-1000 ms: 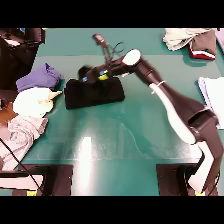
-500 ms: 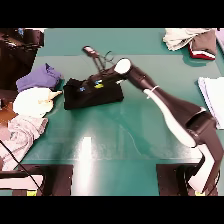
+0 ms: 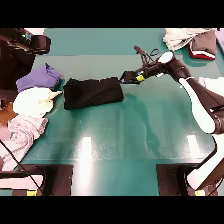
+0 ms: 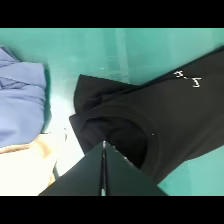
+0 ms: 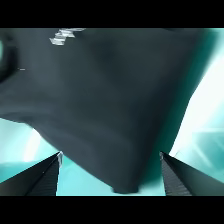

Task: Fold the shirts.

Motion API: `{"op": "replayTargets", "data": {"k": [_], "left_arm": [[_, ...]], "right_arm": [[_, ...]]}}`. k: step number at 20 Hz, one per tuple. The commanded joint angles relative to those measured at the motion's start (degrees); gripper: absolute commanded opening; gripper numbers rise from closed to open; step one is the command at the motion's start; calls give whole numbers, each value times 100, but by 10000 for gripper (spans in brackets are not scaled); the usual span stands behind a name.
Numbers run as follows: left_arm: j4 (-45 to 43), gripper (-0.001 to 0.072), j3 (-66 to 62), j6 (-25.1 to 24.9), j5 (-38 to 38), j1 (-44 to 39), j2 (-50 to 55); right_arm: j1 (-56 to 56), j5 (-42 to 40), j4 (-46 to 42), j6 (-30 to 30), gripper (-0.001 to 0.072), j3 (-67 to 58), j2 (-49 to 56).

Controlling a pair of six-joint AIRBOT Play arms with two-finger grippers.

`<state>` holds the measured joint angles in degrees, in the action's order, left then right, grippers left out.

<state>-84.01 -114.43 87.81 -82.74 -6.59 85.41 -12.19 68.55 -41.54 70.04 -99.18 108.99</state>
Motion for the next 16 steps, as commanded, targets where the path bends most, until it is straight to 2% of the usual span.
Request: {"op": "replayTargets", "data": {"k": [1, 5, 12, 13, 14, 15, 16], "left_arm": [[133, 21, 81, -52, -9, 2, 4], [157, 20, 81, -87, -70, 2, 4], [175, 20, 81, -125, -79, 2, 4], [175, 20, 81, -125, -87, 2, 4], [175, 21, 81, -125, -90, 2, 4], [175, 20, 81, -125, -90, 2, 4], [175, 21, 81, -125, -94, 2, 4]], "right_arm": [[181, 566, 4, 466, 711, -433, 623], [31, 850, 420, 612, 711, -1202, 1333], [-522, 428, 774, 804, 690, -1596, 1858], [-590, 280, 778, 800, 612, -1596, 1858], [-636, 153, 776, 782, 473, -1596, 1856], [-664, 79, 778, 688, 370, -1596, 1853], [-667, 85, 857, 476, 116, -1596, 1843]]}}
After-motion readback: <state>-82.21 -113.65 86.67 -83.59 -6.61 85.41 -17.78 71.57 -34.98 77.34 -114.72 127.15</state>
